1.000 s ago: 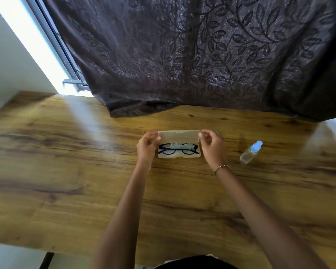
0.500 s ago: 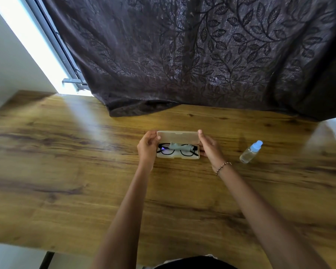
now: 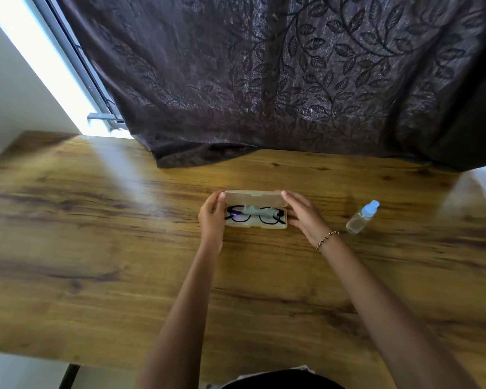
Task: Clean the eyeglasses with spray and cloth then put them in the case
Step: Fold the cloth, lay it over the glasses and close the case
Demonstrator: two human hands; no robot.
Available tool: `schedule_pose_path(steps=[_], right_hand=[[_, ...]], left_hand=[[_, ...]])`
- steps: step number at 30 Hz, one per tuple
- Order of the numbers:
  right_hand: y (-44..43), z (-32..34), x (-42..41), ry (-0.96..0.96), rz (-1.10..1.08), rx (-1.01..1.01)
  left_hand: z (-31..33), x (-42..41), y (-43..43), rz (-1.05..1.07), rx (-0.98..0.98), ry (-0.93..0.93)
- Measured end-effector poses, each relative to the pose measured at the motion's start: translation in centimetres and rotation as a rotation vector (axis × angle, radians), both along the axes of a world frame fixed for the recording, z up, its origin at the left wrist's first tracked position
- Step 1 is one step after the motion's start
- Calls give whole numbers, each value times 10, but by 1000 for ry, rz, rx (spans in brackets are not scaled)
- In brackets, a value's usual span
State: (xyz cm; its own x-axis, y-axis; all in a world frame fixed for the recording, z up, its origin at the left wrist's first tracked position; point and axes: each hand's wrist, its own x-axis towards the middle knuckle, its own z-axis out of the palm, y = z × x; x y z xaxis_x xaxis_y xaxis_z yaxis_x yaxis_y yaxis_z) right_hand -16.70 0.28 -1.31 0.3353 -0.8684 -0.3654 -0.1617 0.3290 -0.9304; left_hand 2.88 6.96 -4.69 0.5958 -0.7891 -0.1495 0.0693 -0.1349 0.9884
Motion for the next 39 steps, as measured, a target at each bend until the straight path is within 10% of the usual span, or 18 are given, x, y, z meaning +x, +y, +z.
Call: schedule_pose_path(steps=[25,39], right_hand=[[11,-9,-8,-53,45,-200],[3,3,1,-128,-79,65]], left_hand=[[13,-13,22,-161,-114,362],[30,-20,11,-153,-115,427]])
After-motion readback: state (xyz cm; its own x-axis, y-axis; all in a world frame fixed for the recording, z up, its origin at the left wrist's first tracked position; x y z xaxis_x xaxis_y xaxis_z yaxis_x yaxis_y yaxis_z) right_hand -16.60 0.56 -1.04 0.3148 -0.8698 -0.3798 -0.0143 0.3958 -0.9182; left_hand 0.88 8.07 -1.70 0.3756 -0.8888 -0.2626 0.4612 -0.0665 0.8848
